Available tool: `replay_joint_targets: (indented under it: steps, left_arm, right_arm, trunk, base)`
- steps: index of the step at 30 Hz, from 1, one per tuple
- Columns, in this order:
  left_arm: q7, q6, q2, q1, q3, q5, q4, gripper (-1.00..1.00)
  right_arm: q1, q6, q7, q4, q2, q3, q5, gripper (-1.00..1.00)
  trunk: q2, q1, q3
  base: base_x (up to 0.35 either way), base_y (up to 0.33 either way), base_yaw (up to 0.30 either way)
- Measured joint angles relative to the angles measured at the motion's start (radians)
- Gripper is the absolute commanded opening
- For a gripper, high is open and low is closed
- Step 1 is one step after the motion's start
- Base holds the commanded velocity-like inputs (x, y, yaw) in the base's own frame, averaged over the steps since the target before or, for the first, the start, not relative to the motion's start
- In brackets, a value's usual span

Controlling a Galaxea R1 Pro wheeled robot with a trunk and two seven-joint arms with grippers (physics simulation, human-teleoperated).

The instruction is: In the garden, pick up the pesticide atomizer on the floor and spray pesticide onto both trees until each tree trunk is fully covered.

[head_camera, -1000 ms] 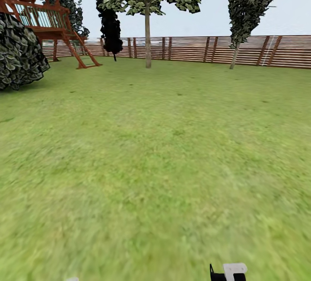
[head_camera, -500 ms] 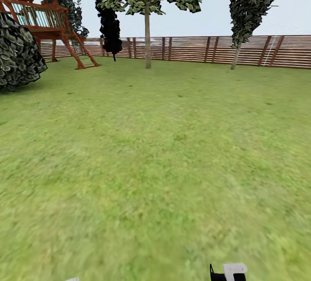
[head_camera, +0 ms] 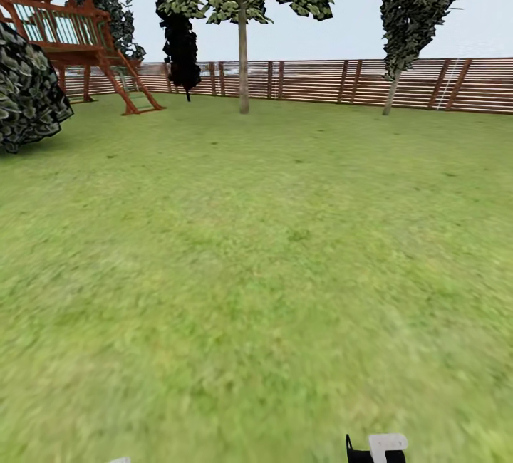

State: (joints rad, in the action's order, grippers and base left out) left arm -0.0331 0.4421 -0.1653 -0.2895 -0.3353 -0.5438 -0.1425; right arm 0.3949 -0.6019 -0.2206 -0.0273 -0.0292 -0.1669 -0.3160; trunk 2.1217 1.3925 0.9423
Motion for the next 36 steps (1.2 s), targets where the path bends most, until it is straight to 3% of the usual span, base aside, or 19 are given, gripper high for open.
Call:
replay_joint_targets:
  steps: [36]
  left_arm:
    - [0.000, 0.000, 0.000, 0.000, 0.000, 0.000, 0.000, -1.00]
  right_arm:
    - [0.000, 0.000, 0.000, 0.000, 0.000, 0.000, 0.000, 1.00]
  trunk:
    - [0.000, 0.000, 0.000]
  base:
    - [0.339, 0.000, 0.000]
